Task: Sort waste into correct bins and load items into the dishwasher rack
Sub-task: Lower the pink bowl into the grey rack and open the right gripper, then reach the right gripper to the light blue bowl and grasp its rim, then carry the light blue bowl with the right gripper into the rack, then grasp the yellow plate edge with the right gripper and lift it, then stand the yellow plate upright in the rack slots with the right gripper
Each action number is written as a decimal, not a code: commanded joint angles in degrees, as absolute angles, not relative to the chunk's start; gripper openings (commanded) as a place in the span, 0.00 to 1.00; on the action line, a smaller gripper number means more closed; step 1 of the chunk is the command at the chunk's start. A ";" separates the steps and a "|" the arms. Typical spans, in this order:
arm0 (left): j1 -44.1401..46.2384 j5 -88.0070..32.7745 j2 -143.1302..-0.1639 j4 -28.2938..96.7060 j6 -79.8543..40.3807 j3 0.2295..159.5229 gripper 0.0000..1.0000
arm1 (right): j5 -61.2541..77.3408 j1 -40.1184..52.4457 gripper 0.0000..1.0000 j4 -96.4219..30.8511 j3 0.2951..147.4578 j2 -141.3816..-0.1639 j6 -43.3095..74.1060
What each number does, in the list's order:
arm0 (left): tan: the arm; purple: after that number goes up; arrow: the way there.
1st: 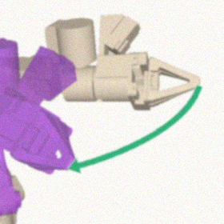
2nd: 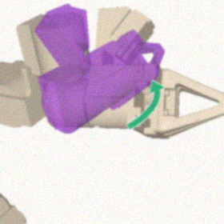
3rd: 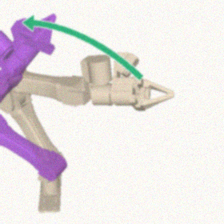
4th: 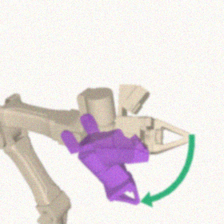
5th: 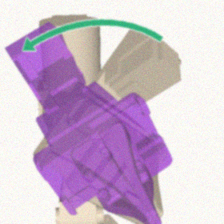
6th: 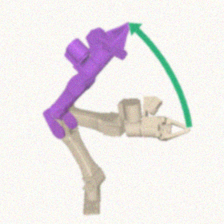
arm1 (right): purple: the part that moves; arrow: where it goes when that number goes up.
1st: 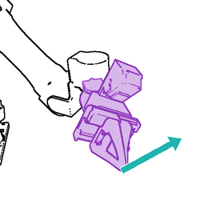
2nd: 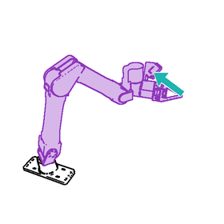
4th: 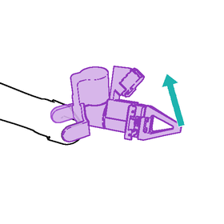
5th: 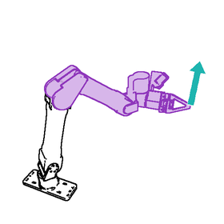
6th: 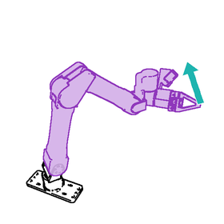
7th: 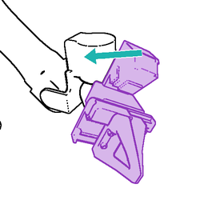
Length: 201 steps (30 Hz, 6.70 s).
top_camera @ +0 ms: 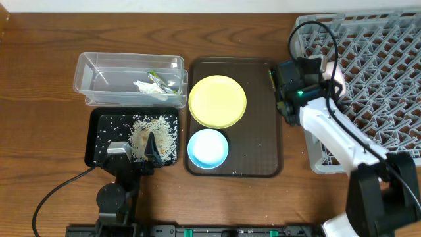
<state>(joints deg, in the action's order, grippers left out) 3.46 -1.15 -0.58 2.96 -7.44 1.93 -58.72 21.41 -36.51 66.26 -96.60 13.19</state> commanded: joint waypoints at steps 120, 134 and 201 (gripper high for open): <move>3.18 -0.84 -0.23 3.95 -6.87 0.23 0.95 | -22.57 27.57 0.66 -35.16 67.07 -82.81 15.42; 3.18 -0.84 -0.23 3.92 -6.87 0.23 0.95 | -0.91 32.88 0.49 -31.92 66.48 -102.19 39.59; 3.18 -0.84 -0.23 3.92 -6.87 0.23 0.95 | -70.63 12.47 0.66 -13.58 66.70 -93.19 -29.36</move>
